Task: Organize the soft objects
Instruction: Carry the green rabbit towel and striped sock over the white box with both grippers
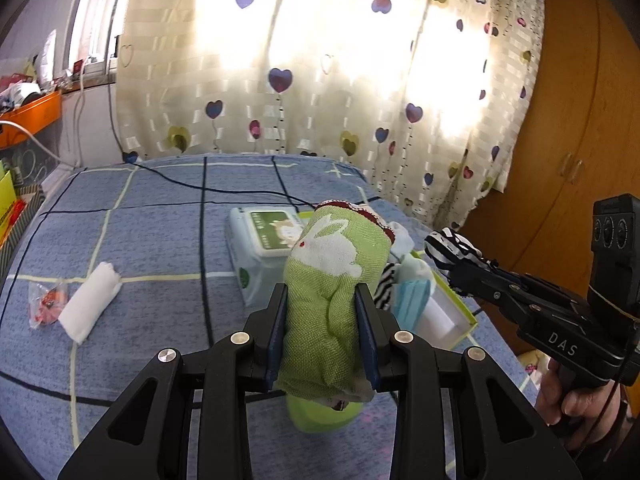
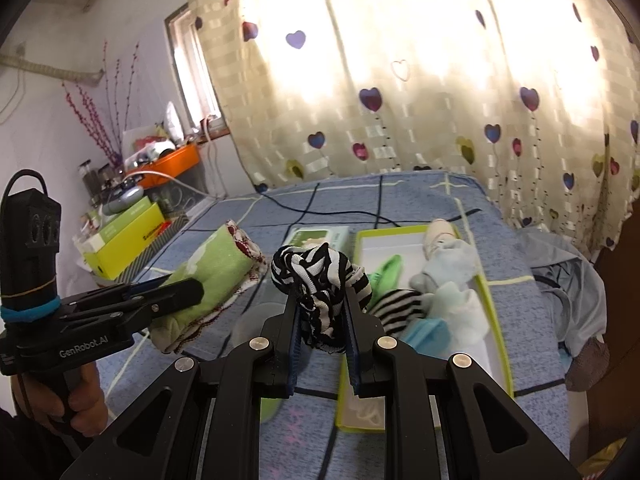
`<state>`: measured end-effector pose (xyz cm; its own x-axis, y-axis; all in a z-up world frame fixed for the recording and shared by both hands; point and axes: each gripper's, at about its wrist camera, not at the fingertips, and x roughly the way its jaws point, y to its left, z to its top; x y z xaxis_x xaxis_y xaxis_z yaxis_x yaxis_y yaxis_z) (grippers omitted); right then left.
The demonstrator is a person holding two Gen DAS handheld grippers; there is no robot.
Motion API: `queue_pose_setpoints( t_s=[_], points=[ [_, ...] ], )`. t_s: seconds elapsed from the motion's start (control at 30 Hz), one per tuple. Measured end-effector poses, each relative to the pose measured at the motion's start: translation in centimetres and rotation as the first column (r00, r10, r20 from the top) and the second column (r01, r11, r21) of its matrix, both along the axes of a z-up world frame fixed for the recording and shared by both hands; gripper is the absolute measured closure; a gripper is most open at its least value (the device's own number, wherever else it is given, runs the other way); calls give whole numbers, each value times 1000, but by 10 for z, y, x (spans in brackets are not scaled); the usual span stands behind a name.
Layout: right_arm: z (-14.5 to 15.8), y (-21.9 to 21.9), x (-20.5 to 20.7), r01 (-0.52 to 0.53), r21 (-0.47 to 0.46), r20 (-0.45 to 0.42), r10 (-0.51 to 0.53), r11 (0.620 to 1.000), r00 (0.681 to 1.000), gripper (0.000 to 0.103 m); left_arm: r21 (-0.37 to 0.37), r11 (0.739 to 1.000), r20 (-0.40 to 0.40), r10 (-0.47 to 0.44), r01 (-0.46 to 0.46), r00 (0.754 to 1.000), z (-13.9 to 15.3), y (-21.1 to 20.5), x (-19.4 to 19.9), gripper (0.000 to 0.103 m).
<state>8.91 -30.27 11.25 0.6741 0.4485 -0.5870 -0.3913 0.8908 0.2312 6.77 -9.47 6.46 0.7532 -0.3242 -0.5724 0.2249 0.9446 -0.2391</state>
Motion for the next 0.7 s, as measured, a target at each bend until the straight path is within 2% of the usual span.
queue_pose_setpoints(
  t_s=[0.7],
  points=[
    [-30, -73, 0, 129, 3, -66, -129, 992, 989, 85, 26, 990, -72, -135, 137, 988, -20, -75, 17, 70]
  ],
)
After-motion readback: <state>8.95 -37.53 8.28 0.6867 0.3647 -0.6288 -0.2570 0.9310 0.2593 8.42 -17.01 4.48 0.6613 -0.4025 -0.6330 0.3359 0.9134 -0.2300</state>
